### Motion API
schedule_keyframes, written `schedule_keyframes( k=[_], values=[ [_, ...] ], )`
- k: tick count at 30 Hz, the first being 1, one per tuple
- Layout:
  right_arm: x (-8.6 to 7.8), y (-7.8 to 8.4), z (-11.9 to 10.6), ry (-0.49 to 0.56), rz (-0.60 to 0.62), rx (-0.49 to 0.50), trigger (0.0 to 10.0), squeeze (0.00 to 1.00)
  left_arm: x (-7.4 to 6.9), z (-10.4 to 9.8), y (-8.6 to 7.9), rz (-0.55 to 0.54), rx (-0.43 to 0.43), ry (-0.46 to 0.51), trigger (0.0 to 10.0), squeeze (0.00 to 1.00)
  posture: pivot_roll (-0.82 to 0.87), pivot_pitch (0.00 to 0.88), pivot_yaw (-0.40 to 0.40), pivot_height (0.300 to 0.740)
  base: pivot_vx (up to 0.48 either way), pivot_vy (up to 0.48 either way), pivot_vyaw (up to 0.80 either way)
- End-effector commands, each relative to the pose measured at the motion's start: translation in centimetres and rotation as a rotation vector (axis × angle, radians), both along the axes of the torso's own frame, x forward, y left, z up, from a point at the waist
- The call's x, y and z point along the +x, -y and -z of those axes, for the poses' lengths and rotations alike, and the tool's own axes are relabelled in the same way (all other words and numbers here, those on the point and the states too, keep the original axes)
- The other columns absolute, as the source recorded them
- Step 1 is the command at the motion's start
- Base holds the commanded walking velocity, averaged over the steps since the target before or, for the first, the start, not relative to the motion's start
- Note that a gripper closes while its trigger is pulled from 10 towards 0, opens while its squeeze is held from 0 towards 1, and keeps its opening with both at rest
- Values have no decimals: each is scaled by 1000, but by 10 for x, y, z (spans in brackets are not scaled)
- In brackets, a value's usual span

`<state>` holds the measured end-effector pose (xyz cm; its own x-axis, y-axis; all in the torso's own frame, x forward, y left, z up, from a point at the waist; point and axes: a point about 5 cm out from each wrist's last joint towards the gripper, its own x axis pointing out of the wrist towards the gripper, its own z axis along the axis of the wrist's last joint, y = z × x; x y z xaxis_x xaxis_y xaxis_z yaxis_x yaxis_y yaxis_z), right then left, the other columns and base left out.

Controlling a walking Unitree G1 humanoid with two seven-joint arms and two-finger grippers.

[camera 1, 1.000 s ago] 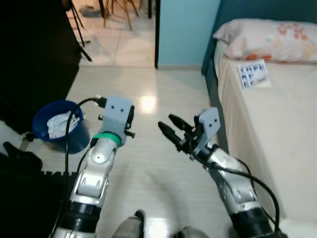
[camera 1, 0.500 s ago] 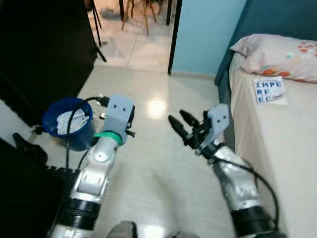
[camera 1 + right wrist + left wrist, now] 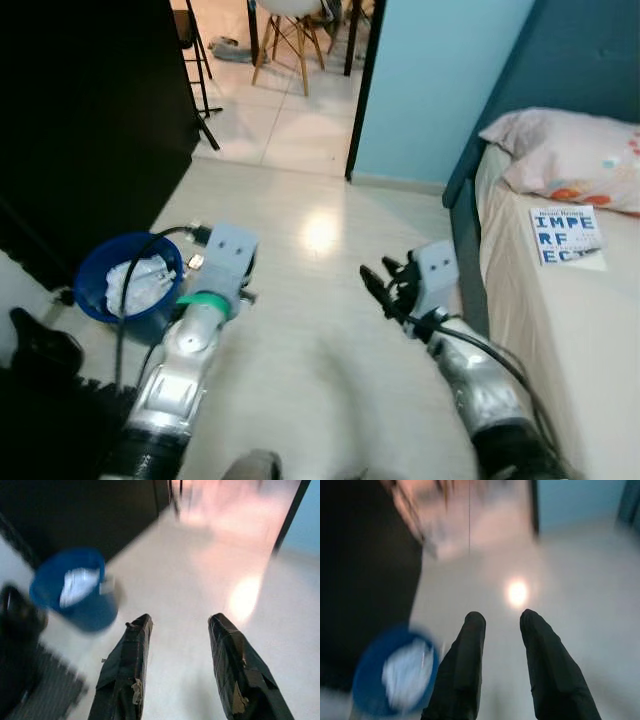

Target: Clean up the room

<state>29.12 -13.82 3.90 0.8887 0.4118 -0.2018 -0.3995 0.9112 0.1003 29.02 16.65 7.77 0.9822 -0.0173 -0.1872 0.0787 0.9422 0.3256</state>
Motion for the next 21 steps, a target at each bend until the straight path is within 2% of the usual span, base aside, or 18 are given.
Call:
schedule_keyframes(
  k=[1, 2, 3, 6, 10, 14, 17, 21],
  values=[
    [-5, 10, 9, -30, 38, -22, 10000, 0, -1, 3, 5, 16, -1, 2, 10000, 0, 9, 16, 25, 740, 480, 0, 0],
    [-15, 15, 27, -101, 61, -52, 10000, 0, -9, 23, -4, -10, 13, -61, 10000, 0, 11, 15, 26, 740, 472, 0, 0],
    [-15, 15, 27, -101, 61, -52, 10000, 0, -9, 23, -4, -10, 13, -61, 10000, 0, 11, 15, 26, 740, 472, 0, 0],
    [-28, 21, 47, -186, 91, -81, 10000, 0, -20, 42, -14, -21, 32, -125, 10000, 0, 12, 14, 26, 740, 477, 0, 0],
    [-42, 28, 67, -281, 182, -123, 10000, 0, -31, 62, -19, 0, 22, -196, 10000, 0, 15, 8, 28, 740, 480, 0, 0],
    [-47, 31, 73, -303, 213, -162, 10000, 0, -35, 69, -19, 27, 10, -219, 10000, 0, 15, 8, 28, 740, 480, 0, 0],
    [-48, 33, 75, -322, 272, -122, 10000, 0, -37, 73, -18, 45, -5, -232, 10000, 0, 14, 4, 32, 740, 477, 0, 0],
    [-48, 35, 76, -318, 295, -129, 10000, 0, -35, 74, -16, 54, -22, -230, 10000, 0, 11, 0, 33, 740, 472, 0, 0]
  ],
)
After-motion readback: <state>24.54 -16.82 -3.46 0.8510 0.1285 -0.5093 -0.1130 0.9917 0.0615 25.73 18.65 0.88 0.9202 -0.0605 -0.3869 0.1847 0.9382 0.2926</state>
